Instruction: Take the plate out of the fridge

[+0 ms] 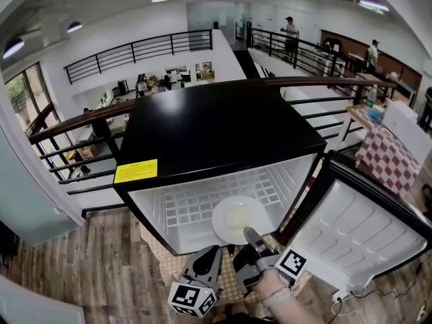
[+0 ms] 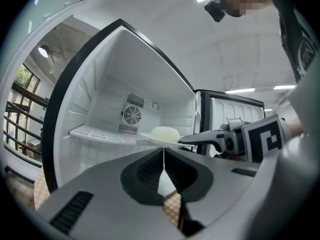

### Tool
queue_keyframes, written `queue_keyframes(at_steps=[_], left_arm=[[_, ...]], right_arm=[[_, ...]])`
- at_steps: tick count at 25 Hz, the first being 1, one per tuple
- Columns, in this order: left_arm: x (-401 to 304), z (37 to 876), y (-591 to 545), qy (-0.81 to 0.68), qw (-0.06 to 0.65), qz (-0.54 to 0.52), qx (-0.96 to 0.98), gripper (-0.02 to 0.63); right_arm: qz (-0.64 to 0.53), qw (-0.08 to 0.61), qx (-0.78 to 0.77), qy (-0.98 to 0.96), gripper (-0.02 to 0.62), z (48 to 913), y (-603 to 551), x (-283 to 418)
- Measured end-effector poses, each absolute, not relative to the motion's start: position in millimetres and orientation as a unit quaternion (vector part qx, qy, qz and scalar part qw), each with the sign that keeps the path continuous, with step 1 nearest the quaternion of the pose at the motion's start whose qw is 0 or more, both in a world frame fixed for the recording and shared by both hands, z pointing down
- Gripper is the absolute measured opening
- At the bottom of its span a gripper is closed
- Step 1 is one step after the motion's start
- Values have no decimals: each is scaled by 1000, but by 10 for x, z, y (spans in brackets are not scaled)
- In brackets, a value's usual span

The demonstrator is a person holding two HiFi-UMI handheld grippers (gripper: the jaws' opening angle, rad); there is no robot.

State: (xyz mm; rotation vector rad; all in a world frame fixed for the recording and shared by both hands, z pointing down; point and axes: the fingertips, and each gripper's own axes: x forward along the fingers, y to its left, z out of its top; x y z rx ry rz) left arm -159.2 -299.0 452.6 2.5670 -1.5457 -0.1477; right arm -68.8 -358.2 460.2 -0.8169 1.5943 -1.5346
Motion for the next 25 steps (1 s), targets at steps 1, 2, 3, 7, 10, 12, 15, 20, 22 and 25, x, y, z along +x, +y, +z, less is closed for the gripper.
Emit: queue_keyframes(at_steps=[1,2,3,7,10,12,15,20,22,25], left_arm=[[-1587,4529,-2971,-513,71,-49,854,14],[-1581,4533,-2951,-512,71,-49,855,14],[-1576,4538,-2930,-511,72,-49,855,14],[-1557,4556,-2852,-505,73,-50,859,14],[-1531,4568,-2785,-498,73,-50,863,14],[-1516,4584,-2726,-493,73,-49,866,14],[-1526,4606,-2652,-487,74,-49,869,14],[-1580,4632,-2582,-487,78,-49,868,14],[-1527,4653,-2591,-489,79,-48,867,14],[-1531,4640,-2591,-493,77,-46,865,14]], right_arm=[[-602,383,-320,623,51,4607,-3561,-684],[-602,384,-320,622,51,4610,-3537,-679],[-603,384,-320,622,51,4612,-3511,-676],[-601,388,-318,622,51,4603,-3406,-672],[-599,391,-321,621,51,4604,-3324,-654],[-597,393,-324,619,51,4627,-3260,-640],[-595,397,-327,618,51,4658,-3165,-641],[-596,395,-327,618,51,4682,-3032,-703],[-596,395,-326,618,51,4700,-3024,-621],[-592,396,-322,623,51,4677,-2989,-573]])
